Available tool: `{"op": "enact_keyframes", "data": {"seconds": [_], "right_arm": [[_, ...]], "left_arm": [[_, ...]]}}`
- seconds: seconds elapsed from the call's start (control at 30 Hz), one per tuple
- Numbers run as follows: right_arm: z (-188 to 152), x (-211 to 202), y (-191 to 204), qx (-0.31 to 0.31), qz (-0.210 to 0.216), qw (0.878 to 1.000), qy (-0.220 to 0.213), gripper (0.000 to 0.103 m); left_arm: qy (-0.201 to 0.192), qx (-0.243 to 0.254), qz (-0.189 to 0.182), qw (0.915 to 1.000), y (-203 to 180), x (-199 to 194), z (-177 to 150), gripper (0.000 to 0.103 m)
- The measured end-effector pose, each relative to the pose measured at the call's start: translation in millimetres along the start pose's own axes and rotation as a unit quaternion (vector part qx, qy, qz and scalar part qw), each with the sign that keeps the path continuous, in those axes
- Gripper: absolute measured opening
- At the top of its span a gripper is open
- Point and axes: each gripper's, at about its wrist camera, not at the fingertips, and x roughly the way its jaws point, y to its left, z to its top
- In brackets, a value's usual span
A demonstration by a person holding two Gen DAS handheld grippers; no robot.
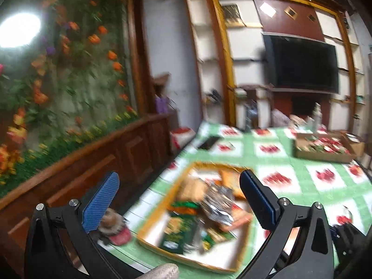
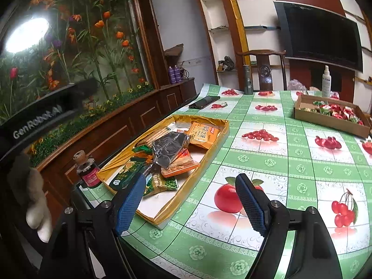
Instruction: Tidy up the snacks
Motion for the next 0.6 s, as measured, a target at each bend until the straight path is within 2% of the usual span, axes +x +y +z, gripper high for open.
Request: {"op": "enact_keyframes", "data": {"seconds": [0.03, 0.17, 0.37, 0.6], "right_arm": [[-1, 0, 2, -0.006, -0.002, 1.000, -0.001, 0.081], [-4, 6, 6, -0.020, -0.001, 1.000, 0.006, 0.081], [-6, 12, 14, -0.037, -0.004, 0.999, 0.006, 0.081], [-7, 29, 35, -0.073, -0.002, 0.997, 0.028, 0.081]], "left_arm": [[0.022, 0.001, -0.017, 0.9996, 1, 8, -1, 0.103], [0.063, -0.014, -0.034, 0.9973, 0, 23, -5, 0.103], [0.080, -0.029, -0.024, 0.9961, 10, 36, -14, 0.103], [0.111, -0.040, -0.044, 0.9920, 21, 59, -28, 0.103]]}}
